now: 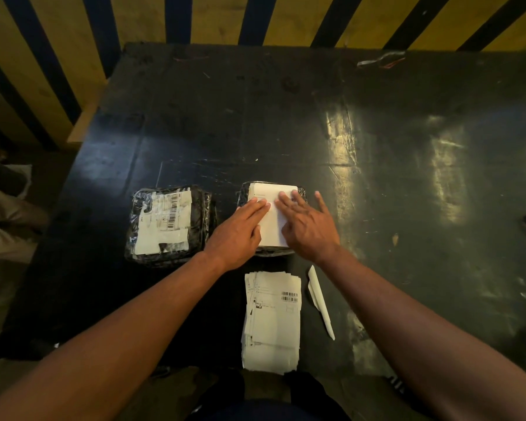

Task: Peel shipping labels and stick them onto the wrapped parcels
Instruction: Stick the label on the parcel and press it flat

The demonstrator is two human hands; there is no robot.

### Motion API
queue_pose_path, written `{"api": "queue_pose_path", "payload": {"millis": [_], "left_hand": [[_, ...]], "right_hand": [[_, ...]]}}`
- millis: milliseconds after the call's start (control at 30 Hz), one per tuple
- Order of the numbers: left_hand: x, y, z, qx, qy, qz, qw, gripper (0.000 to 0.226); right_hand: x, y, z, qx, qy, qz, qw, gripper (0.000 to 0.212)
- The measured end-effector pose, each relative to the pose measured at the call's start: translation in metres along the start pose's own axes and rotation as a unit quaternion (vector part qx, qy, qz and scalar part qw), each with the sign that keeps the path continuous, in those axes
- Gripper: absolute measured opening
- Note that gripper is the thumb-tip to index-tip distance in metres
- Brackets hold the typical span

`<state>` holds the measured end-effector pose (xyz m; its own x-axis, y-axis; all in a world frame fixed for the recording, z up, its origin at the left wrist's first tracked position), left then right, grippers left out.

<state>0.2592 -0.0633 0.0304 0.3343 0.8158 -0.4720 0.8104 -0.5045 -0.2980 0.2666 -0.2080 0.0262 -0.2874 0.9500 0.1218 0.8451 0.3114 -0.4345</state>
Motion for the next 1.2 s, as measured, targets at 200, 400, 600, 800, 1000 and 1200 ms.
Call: {"api": "queue_pose_path", "payload": {"millis": [200, 400, 600, 800, 1000, 1200], "left_hand": [[-0.001, -0.002, -0.003, 0.006, -0.01, 0.004, 1.0, 0.056], [-0.003, -0.001, 0.0, -0.011, -0.015, -0.009, 1.0, 0.056], [-0.001, -0.004, 0.001, 0.002, -0.015, -0.008, 1.0, 0.056], [-0.003, -0.005, -0.003, 0.02, -0.006, -0.011, 1.0, 0.057], [-0.003, -0.005, 0.0, 0.01, -0.018, -0.013, 1.0, 0.057], [-0.003, -0.007, -0.001, 0.007, -0.009, 0.003, 1.0, 0.057]], "right_hand": [[-0.042, -0.02, 0.003, 0.006, 0.017, 0.054, 0.998, 0.056], [0.001, -0.014, 0.0, 0.001, 0.026, -0.031, 0.999, 0.061], [0.02, -0.033, 0.024, 0.0, -0.002, -0.066, 0.998, 0.065], [-0.014, -0.063, 0.036, 0.022, -0.047, -0.011, 0.999, 0.065], [-0.001, -0.07, 0.024, -0.042, 0.005, -0.011, 0.999, 0.068], [0.044, -0.067, 0.066, -0.037, -0.018, -0.06, 0.997, 0.084]]}}
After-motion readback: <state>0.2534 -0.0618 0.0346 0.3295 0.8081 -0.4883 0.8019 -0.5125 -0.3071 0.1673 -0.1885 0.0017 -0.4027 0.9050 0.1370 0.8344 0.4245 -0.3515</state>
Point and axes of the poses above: each hand's wrist, its own y-axis towards the middle knuckle, its own z-axis out of the palm, x = y × z, the point moved 8 cm from there along y, towards the middle knuckle, and after that the axes turned 14 degrees about x, right-handed, at the moved point
